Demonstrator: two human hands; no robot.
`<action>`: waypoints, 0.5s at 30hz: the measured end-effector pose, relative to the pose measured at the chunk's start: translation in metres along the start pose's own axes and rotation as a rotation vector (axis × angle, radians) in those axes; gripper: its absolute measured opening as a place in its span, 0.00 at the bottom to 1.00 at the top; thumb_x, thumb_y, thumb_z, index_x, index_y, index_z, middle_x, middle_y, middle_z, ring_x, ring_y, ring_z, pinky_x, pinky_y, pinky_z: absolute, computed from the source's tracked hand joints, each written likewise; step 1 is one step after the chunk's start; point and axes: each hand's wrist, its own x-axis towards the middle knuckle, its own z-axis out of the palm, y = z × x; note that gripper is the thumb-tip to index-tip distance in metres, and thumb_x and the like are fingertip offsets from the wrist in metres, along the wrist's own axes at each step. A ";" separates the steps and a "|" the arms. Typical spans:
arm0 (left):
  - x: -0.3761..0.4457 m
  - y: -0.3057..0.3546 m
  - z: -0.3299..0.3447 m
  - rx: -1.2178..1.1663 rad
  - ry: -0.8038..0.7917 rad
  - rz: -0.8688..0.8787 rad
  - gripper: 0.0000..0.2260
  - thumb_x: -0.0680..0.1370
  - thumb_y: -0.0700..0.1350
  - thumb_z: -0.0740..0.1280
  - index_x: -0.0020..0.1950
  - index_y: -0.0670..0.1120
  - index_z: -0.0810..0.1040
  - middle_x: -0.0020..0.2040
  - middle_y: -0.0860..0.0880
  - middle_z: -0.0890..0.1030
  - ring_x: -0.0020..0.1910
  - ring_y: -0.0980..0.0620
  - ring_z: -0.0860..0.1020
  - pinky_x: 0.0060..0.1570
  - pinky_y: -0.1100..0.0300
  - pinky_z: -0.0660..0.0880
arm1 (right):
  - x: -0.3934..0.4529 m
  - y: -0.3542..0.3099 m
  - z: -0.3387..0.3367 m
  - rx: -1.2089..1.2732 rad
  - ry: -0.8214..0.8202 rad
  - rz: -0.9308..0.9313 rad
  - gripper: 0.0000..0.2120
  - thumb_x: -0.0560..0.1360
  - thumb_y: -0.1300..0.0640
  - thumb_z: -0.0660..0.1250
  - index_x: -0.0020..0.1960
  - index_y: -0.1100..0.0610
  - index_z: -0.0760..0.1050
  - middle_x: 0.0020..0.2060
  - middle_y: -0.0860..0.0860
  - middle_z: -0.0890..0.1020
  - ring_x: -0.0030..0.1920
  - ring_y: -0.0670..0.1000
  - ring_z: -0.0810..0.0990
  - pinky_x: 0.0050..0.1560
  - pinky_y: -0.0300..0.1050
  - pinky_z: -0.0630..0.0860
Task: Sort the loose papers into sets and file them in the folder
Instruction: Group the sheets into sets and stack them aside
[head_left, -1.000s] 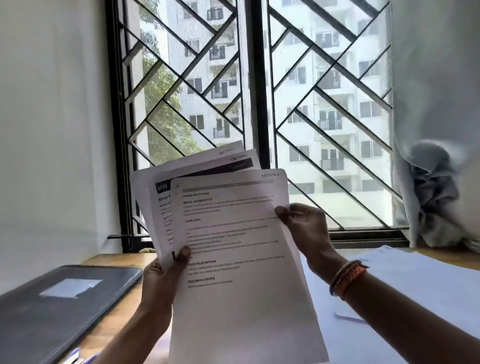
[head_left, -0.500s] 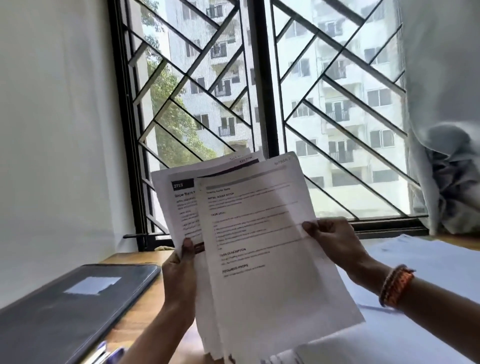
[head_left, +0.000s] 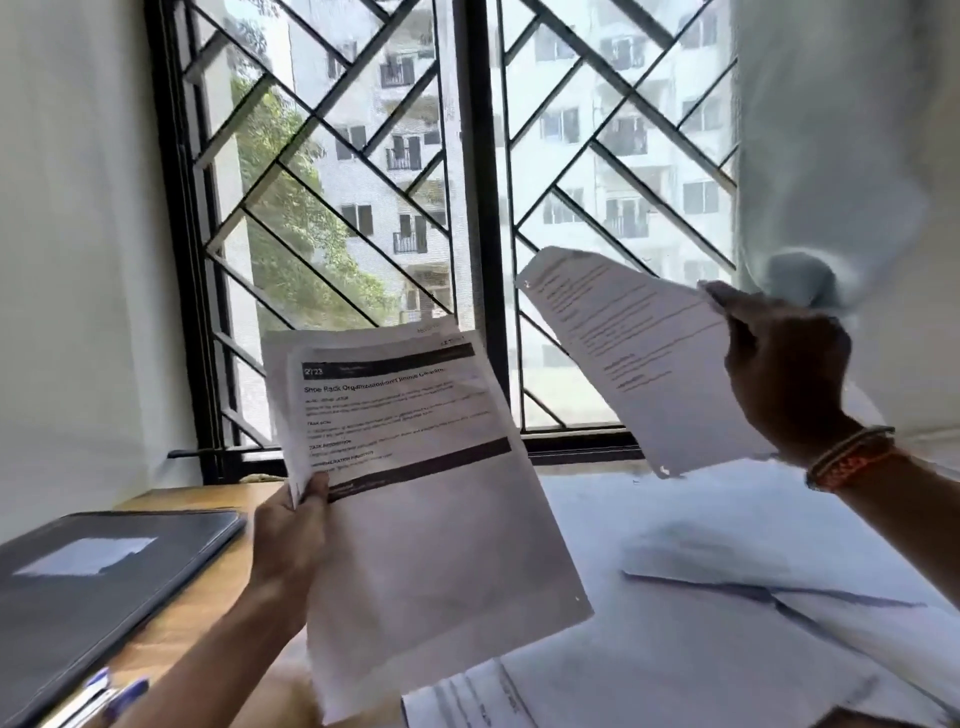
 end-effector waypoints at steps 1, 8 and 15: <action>-0.003 0.000 0.004 0.000 -0.029 -0.015 0.09 0.82 0.43 0.59 0.46 0.46 0.78 0.43 0.47 0.81 0.40 0.47 0.78 0.39 0.57 0.74 | -0.006 -0.002 -0.009 -0.018 -0.027 -0.062 0.14 0.76 0.65 0.64 0.59 0.57 0.80 0.45 0.58 0.85 0.40 0.60 0.84 0.36 0.46 0.73; 0.002 0.003 0.025 0.077 -0.137 0.005 0.10 0.81 0.46 0.61 0.49 0.42 0.80 0.46 0.41 0.81 0.42 0.44 0.78 0.44 0.50 0.75 | -0.080 0.020 -0.039 -0.325 -0.726 -0.226 0.04 0.62 0.60 0.65 0.29 0.54 0.76 0.22 0.52 0.76 0.20 0.53 0.76 0.17 0.41 0.67; 0.025 0.003 0.033 0.204 0.056 0.128 0.09 0.82 0.42 0.59 0.54 0.41 0.78 0.44 0.44 0.78 0.45 0.49 0.73 0.36 0.61 0.71 | -0.085 -0.018 -0.057 0.002 -1.742 0.135 0.37 0.76 0.38 0.62 0.75 0.59 0.55 0.76 0.53 0.59 0.75 0.49 0.58 0.74 0.44 0.54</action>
